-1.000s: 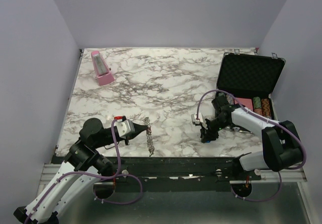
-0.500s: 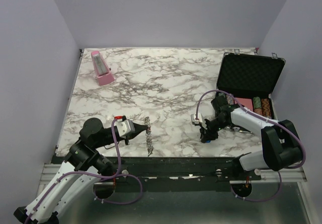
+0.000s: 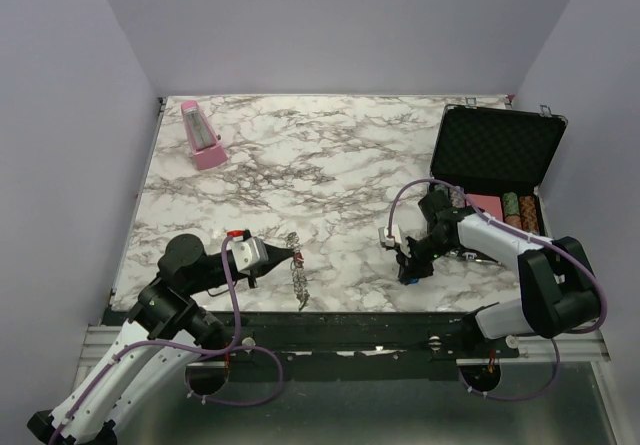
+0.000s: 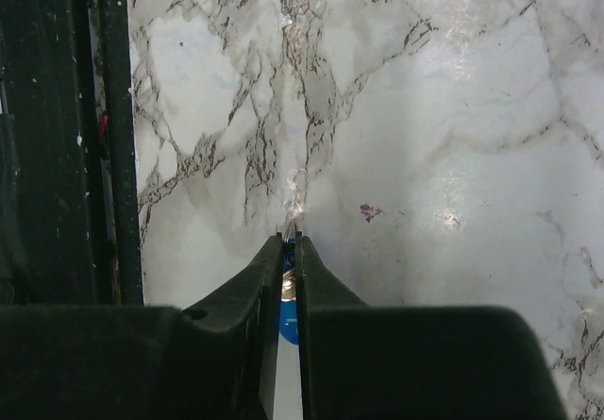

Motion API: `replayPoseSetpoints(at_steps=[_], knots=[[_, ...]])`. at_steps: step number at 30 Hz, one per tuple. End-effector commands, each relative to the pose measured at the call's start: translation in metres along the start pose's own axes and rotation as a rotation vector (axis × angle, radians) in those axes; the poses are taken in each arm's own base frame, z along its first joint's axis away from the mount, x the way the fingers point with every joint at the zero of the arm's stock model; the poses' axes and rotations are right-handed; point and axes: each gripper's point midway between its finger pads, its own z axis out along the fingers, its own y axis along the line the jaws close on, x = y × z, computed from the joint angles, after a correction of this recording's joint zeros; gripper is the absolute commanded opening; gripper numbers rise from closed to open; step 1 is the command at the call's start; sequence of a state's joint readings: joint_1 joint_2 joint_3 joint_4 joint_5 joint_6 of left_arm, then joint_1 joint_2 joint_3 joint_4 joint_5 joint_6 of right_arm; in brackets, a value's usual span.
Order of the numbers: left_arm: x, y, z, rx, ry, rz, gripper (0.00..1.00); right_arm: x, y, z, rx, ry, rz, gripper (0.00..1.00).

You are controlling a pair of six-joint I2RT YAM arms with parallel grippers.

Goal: Put the keys on the keyring

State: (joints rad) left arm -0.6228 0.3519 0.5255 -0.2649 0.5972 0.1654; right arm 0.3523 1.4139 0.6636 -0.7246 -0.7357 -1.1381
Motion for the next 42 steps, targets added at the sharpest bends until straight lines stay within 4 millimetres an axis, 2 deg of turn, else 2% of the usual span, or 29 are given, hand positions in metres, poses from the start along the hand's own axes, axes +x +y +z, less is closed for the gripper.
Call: replayPoseSetpoints(at_steps=[1,5,10,14,20,23,27,34,38,42], knots=[[-0.012,0.005,-0.001,-0.016,-0.038,0.036,0.00,0.000,-0.008,0.000,0.022,0.015,-0.003,0.16],[-0.012,0.005,-0.001,-0.016,-0.038,0.036,0.00,-0.001,-0.012,-0.001,0.041,0.020,0.005,0.12],[-0.012,0.005,-0.001,-0.015,-0.038,0.036,0.00,-0.003,-0.018,-0.003,0.064,0.024,0.028,0.01],[-0.011,0.004,0.000,-0.010,-0.039,0.035,0.00,-0.016,-0.021,-0.009,0.054,0.008,0.069,0.01],[-0.016,0.000,-0.001,0.007,-0.073,0.052,0.00,-0.045,-0.012,-0.020,-0.021,-0.062,0.085,0.00],[-0.019,-0.006,0.000,0.035,-0.111,0.072,0.00,-0.063,-0.012,-0.031,-0.015,-0.111,0.048,0.01],[-0.029,-0.012,0.003,0.073,-0.186,0.080,0.00,-0.098,-0.012,-0.050,-0.012,-0.193,-0.008,0.01],[-0.048,-0.010,0.014,0.097,-0.272,-0.003,0.00,-0.159,0.005,-0.082,-0.125,-0.370,-0.114,0.01],[-0.054,-0.007,0.022,0.108,-0.295,-0.024,0.00,-0.192,0.014,-0.096,-0.140,-0.449,-0.184,0.01],[-0.061,-0.005,0.029,0.117,-0.307,-0.033,0.00,-0.221,0.031,-0.105,-0.165,-0.505,-0.248,0.00]])
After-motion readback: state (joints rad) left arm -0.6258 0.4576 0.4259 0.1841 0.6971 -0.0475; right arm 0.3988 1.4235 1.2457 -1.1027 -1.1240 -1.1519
